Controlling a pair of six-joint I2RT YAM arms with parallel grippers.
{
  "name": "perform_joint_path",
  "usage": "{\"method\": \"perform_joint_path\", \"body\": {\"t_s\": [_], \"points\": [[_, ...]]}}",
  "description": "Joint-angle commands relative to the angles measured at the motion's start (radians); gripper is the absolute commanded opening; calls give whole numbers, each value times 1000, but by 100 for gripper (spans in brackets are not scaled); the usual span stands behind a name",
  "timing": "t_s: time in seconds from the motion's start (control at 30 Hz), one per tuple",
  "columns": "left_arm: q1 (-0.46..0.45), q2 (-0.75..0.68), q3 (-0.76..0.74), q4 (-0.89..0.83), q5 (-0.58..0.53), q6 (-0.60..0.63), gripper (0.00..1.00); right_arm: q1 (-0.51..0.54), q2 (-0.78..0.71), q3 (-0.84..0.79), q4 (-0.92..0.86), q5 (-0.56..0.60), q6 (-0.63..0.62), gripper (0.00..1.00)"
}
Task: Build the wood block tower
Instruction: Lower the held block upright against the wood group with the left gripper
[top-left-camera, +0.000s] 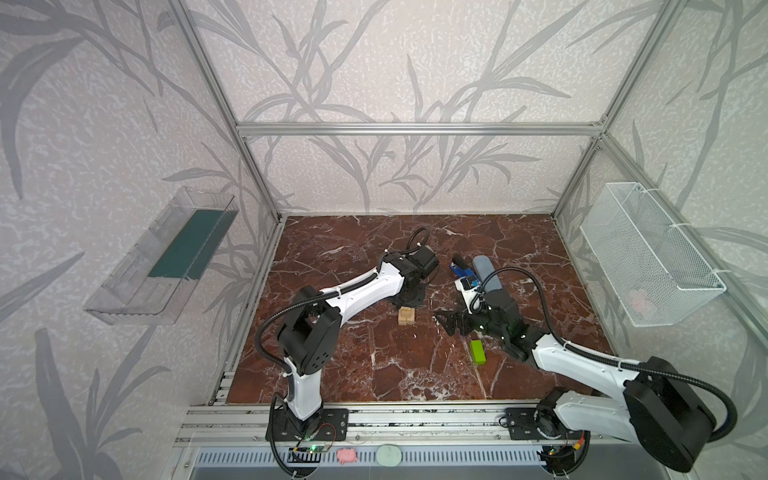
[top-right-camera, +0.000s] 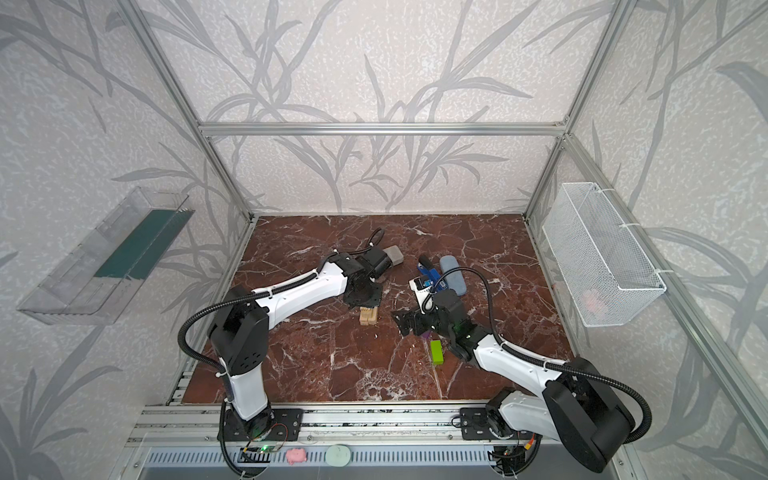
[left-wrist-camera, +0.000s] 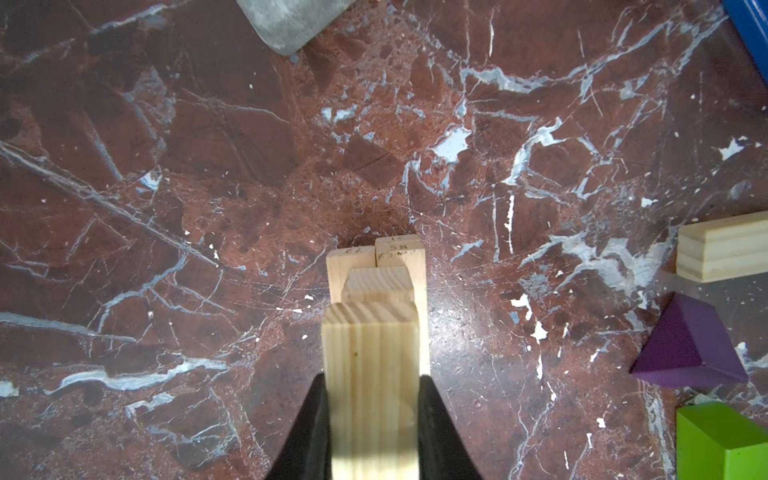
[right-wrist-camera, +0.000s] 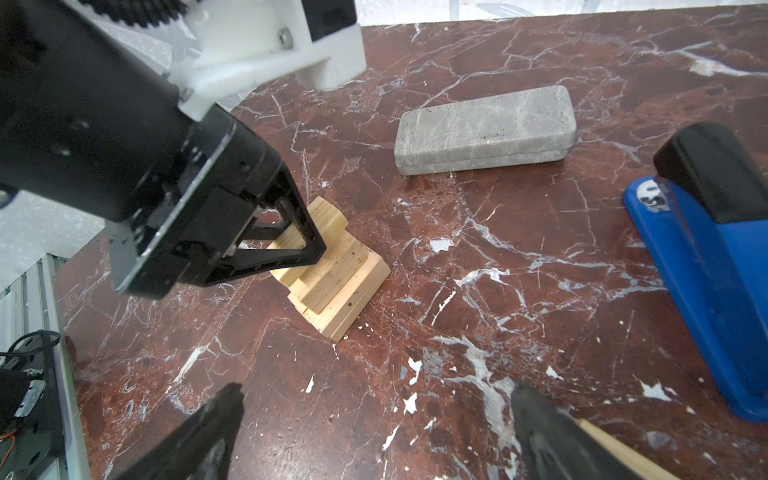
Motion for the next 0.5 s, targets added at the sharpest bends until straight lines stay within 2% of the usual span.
{"method": "perform_joint_path", "body": {"t_s": [0.0,0.47], "points": [[-7,18,29,-16,-8,-4,8,-5,-21,-7,30,12,-10,99],[-13,42,47,-41,-24,11,8,-4,-24,-12,39,14,-3,99]]}}
